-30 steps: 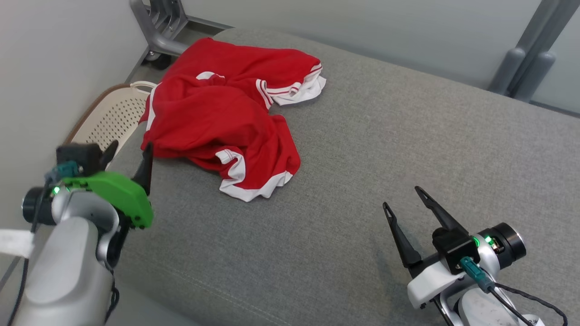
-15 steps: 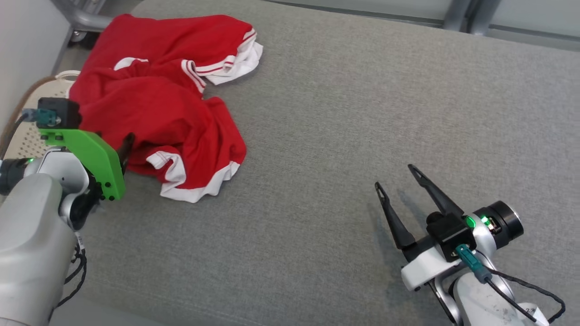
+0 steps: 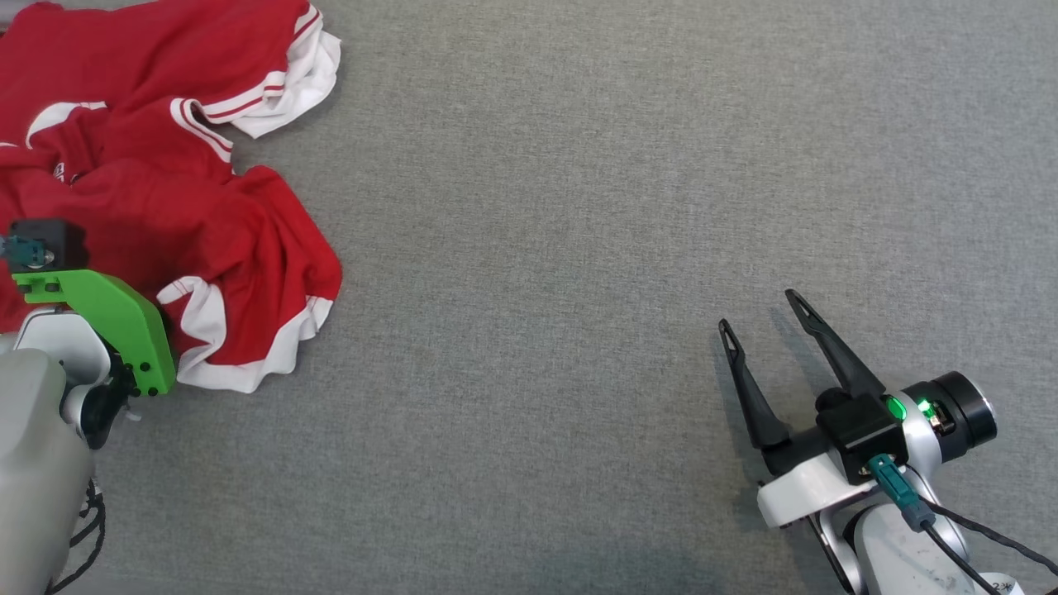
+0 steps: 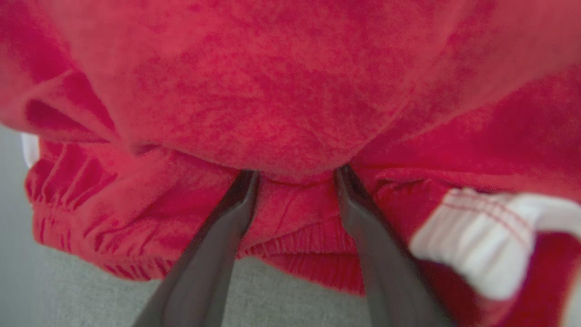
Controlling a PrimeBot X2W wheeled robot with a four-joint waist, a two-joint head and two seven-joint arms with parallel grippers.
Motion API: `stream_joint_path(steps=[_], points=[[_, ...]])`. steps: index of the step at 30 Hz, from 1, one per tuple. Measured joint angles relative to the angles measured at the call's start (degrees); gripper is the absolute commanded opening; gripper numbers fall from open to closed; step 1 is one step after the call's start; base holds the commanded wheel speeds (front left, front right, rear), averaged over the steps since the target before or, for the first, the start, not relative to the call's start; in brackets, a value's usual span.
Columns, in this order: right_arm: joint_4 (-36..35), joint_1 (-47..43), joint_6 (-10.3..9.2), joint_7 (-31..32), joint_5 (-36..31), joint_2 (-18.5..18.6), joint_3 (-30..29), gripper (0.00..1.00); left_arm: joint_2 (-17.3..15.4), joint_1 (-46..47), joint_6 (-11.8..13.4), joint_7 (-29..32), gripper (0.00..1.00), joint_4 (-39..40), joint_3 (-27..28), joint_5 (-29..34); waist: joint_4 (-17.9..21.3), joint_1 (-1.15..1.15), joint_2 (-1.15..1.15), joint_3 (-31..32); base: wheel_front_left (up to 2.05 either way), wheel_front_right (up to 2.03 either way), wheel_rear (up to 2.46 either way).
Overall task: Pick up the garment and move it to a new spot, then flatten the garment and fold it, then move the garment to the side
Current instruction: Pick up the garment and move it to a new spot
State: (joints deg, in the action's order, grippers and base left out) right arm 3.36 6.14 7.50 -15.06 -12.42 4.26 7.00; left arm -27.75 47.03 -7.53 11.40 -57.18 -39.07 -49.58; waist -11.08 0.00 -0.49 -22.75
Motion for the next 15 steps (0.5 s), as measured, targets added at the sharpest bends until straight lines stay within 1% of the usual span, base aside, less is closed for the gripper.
stream_joint_path(steps=[1, 3, 7, 9, 13, 15], points=[[-0.1, 0.0, 0.0, 0.0, 0.0, 0.0, -0.2, 1.0, -0.2, 0.0, 0.1, -0.3, 0.0, -0.1, -0.9, -0.2, 0.4, 0.0, 0.0, -0.2, 0.0, 0.0, 0.0], [-0.1, 0.0, 0.0, 0.0, 0.0, 0.0, -0.5, 1.0, -0.7, 0.3, 0.0, -0.3, 0.0, 0.0, -3.6, 0.5, 0.9, 0.0, 0.0, -0.4, 0.0, 0.0, 0.0], [0.2, 0.3, 0.0, 0.0, 0.2, 0.0, -1.0, 1.0, -1.0, 0.7, 0.2, -0.1, 0.0, 1.2, -6.5, -0.7, 0.6, 0.0, 0.0, 0.0, 0.0, 0.0, 0.0], [0.3, 0.3, 0.0, 0.0, 0.3, 0.0, -1.2, 1.0, -1.2, 0.9, 0.3, -0.2, 0.0, 1.7, -7.0, -1.4, 0.4, 0.0, 0.0, 0.2, 0.0, 0.0, 0.0], [0.5, 0.4, 0.0, 0.0, 0.8, -0.3, -2.4, 1.0, -2.3, 1.7, 0.2, -0.7, 0.0, 4.9, -10.2, -1.7, -1.0, 0.0, 0.0, 1.3, 0.0, 0.0, 0.0], [1.0, 0.4, 0.0, 0.0, 1.2, -0.5, -2.7, 1.0, -3.4, 2.5, 0.1, -1.5, 0.0, 7.0, -11.4, -1.7, -1.8, 0.0, 0.0, 1.9, 0.0, 0.0, 0.0]])
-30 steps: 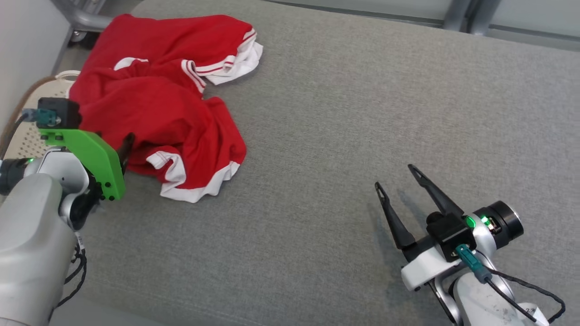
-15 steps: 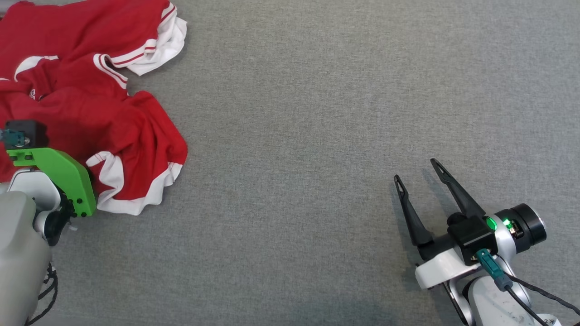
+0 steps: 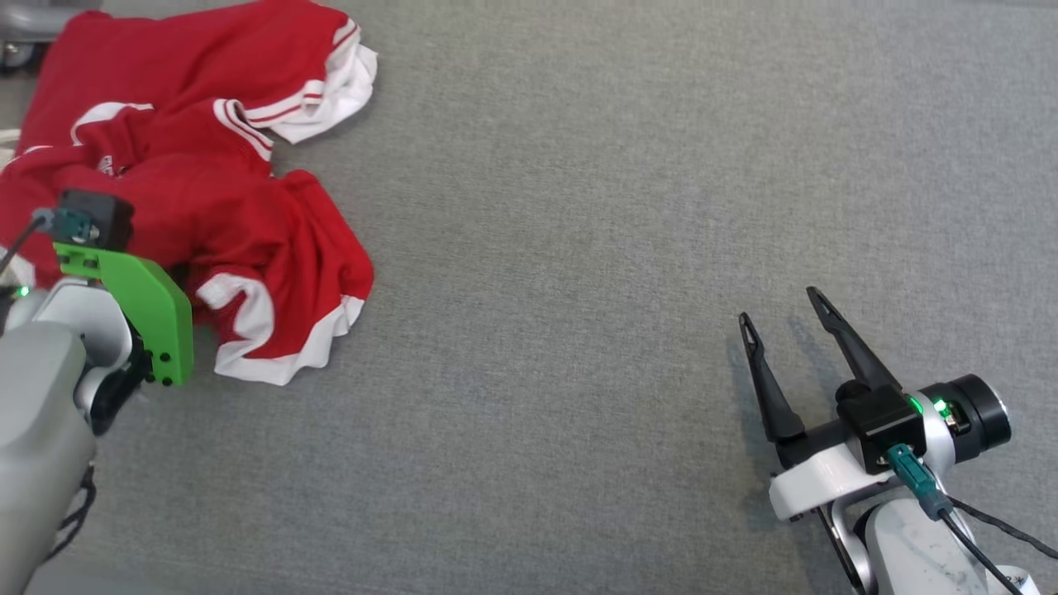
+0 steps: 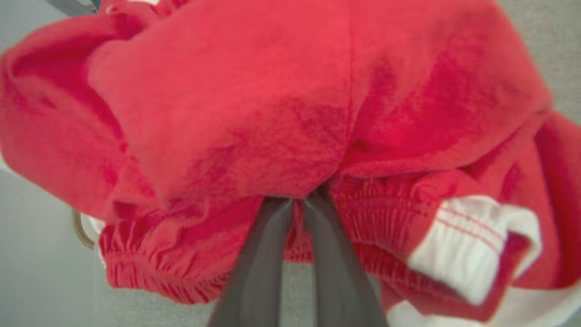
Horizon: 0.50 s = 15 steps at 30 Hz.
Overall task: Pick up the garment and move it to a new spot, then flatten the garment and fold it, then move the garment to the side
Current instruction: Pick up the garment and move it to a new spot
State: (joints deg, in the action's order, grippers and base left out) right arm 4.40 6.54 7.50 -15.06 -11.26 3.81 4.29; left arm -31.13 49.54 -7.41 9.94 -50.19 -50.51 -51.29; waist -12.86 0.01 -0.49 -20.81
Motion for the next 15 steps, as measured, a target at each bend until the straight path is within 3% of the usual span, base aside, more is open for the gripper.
stream_joint_path(steps=[4, 8, 15], points=[[0.8, -0.5, 0.0, 0.0, 1.3, -0.6, -0.1, 1.0, -3.2, 1.4, -0.1, -0.4, 0.0, 6.3, -2.0, 0.4, -1.1, 0.0, 0.0, 2.3, 0.0, 0.0, 0.0], [1.4, -1.6, 0.0, 0.0, 2.7, -0.8, -0.1, 1.0, -6.0, 2.0, -0.1, 2.9, 0.0, 16.4, -4.1, -0.8, -1.6, -0.01, 0.0, 5.3, 0.0, 0.0, 0.0], [1.3, -1.8, 0.0, 0.0, 6.5, -1.0, 0.3, 1.0, -14.4, 4.2, 0.9, 9.8, 0.0, 32.2, -2.9, -2.7, -1.0, -0.01, 0.0, 10.0, 0.0, 0.0, 0.0]])
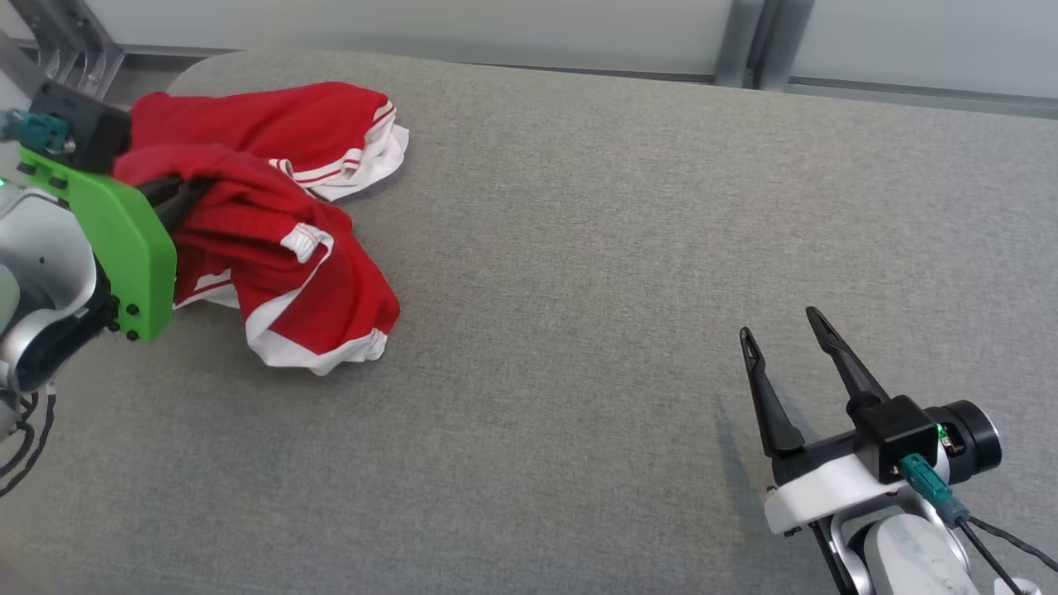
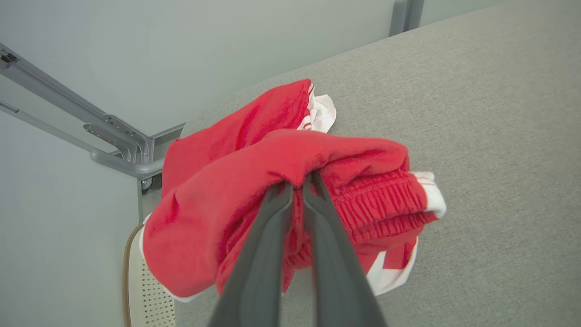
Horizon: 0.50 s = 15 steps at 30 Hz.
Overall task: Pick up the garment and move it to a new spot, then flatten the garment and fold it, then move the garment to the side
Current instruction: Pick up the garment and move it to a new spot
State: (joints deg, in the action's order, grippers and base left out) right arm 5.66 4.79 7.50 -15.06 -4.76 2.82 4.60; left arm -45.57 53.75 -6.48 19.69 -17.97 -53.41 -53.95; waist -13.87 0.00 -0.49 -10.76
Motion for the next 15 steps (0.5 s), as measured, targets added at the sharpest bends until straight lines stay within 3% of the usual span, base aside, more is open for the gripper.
stream_joint_path(steps=[8, 15], points=[[-0.4, -0.2, 0.0, 0.0, 3.4, 0.0, -0.9, 1.0, -3.9, 3.4, 1.6, 9.4, 0.0, 18.7, 2.7, -6.9, 4.2, 0.0, 0.0, 1.3, 0.0, 0.0, 0.0], [-1.0, 0.4, 0.0, 0.0, 6.0, 0.0, -1.6, 1.0, -1.9, 6.2, 4.7, 15.9, 0.0, 30.8, 3.1, -11.7, 9.2, 0.0, 0.0, 1.2, 0.0, 0.0, 0.0]])
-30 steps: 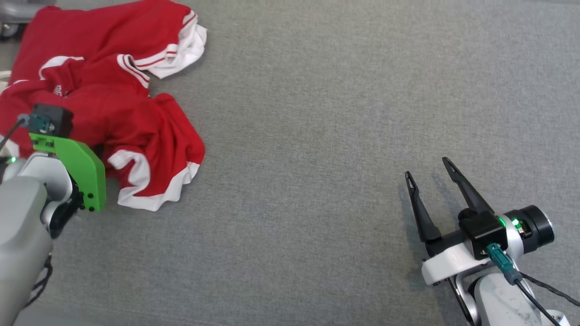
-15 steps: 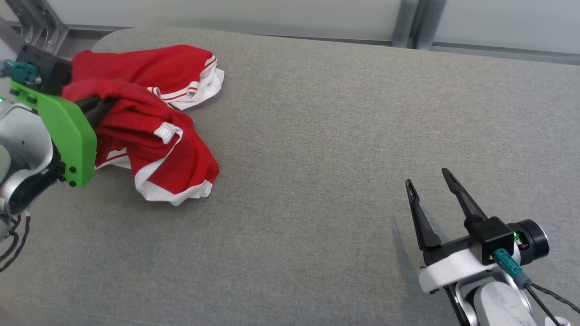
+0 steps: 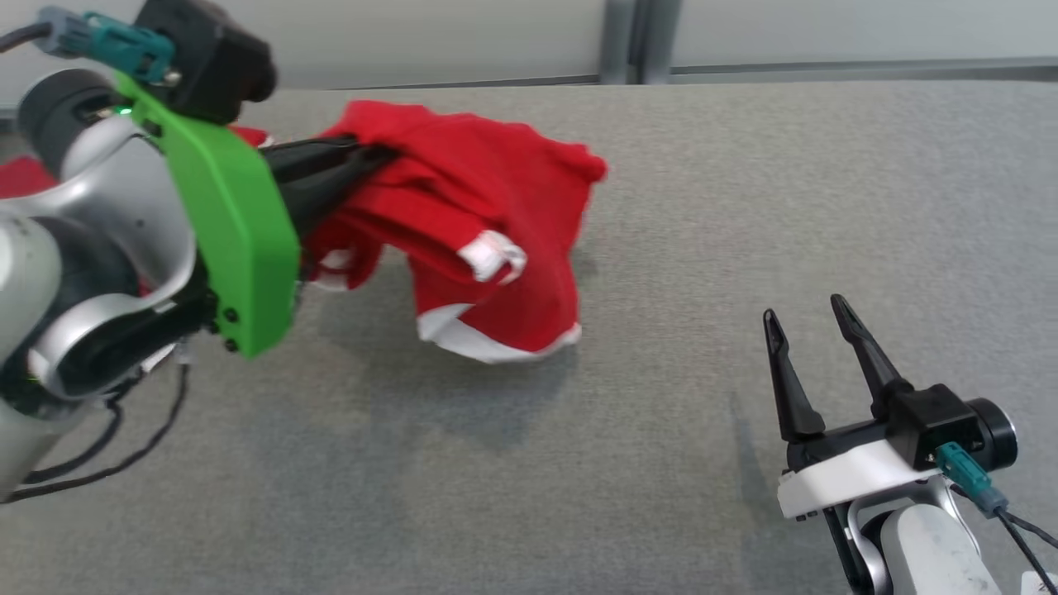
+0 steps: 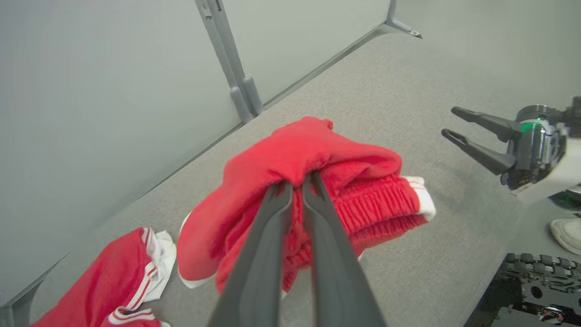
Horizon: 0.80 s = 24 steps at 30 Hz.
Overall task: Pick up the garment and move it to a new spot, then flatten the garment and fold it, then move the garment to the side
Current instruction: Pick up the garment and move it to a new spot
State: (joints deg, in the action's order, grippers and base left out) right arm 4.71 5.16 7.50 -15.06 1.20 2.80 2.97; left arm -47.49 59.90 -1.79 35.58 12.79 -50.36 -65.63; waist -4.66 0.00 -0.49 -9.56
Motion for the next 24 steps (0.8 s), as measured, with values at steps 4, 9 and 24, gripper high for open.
stream_joint_path(steps=[4, 9, 24], points=[[-0.3, 0.4, 0.0, 0.0, 1.6, 0.0, -0.4, 1.0, 6.0, 0.6, 4.4, -0.1, 0.0, 3.4, 0.8, -3.4, 4.4, 0.0, 0.0, -0.3, 0.0, 0.0, 0.0], [-0.5, 0.5, 0.0, 0.0, 2.8, 0.0, -0.6, 1.0, 10.4, 0.6, 6.8, -1.3, 0.0, 2.3, -1.4, -1.7, 9.2, 0.0, 0.0, -0.7, 0.0, 0.0, 0.0], [-1.1, 0.0, 0.0, 0.0, 4.8, 0.1, -0.5, 1.0, 11.1, -10.3, 9.9, -6.9, 0.0, -20.9, -3.9, -1.6, 22.0, 0.0, 0.0, -2.8, 0.0, 0.0, 0.0]])
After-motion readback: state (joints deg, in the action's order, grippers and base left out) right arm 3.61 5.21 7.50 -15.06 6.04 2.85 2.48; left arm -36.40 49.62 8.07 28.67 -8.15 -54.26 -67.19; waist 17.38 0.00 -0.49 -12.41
